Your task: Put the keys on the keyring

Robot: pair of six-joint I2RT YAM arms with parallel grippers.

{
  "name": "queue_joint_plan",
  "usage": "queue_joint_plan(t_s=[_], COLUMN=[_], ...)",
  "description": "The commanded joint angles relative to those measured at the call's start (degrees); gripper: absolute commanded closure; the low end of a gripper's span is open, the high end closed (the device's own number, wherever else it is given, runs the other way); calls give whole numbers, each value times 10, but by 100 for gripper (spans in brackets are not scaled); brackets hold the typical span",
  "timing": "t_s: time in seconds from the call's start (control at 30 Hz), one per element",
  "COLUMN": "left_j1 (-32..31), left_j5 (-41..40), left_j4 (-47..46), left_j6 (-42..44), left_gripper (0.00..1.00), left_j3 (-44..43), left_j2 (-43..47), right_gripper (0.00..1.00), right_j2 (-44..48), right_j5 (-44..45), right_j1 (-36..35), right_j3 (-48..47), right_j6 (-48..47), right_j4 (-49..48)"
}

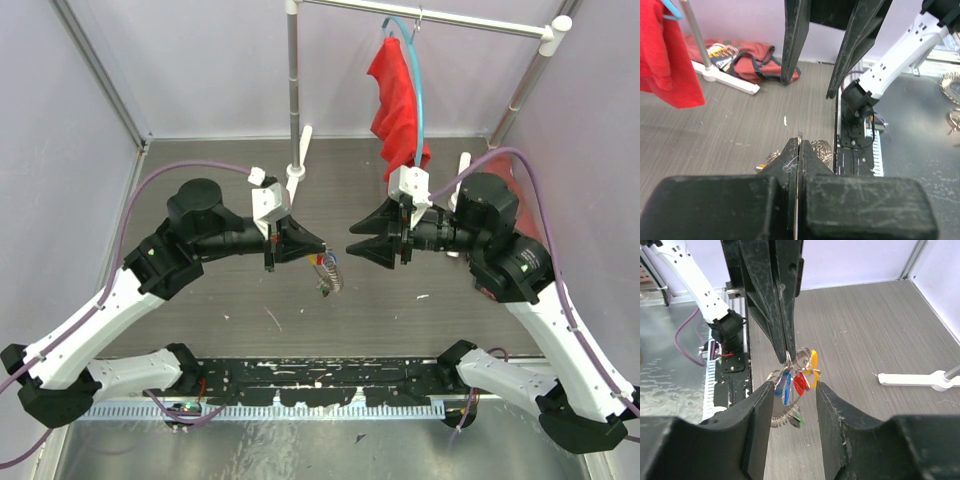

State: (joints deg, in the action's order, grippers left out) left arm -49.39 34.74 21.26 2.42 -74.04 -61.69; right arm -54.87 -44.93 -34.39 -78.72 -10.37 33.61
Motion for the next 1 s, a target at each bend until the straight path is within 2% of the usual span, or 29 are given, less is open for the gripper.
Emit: queue_joint_plan(t_s=[0.0,0.2,0.37,0.5,0.63,0.8,0.9,0.97], left_j1=[-2,0,0,-1,0,0,0,-1], left_j5=[-32,-48,-35,-39,-45,-44,-44,-44], left_j4=[-133,-170,-176,-174,-169,-174,-174,-174], left_j6=[-48,-48,-47,-42,-36,-37,-37,-37], left_gripper=[100,100,100,100,100,100,100,100], left_j3=[37,44,34,31,29,26,23,22], left_j2=[33,41,36,36,31,23,20,18], right_gripper=[54,52,52,50,44,41,41,47], right_j2=[7,18,26,25,33,36,33,30], right_j5=[41,63,136,100,54,52,61,64], right_j1=[-3,-11,-15,-18,-26,-33,-39,-44], right_j3=[19,40,69,72,72,72,79,82], right_j6=[5,15,17,16,16,25,36,44], right_j4=[-53,-71,-75,-73,-77,-83,-92,-98])
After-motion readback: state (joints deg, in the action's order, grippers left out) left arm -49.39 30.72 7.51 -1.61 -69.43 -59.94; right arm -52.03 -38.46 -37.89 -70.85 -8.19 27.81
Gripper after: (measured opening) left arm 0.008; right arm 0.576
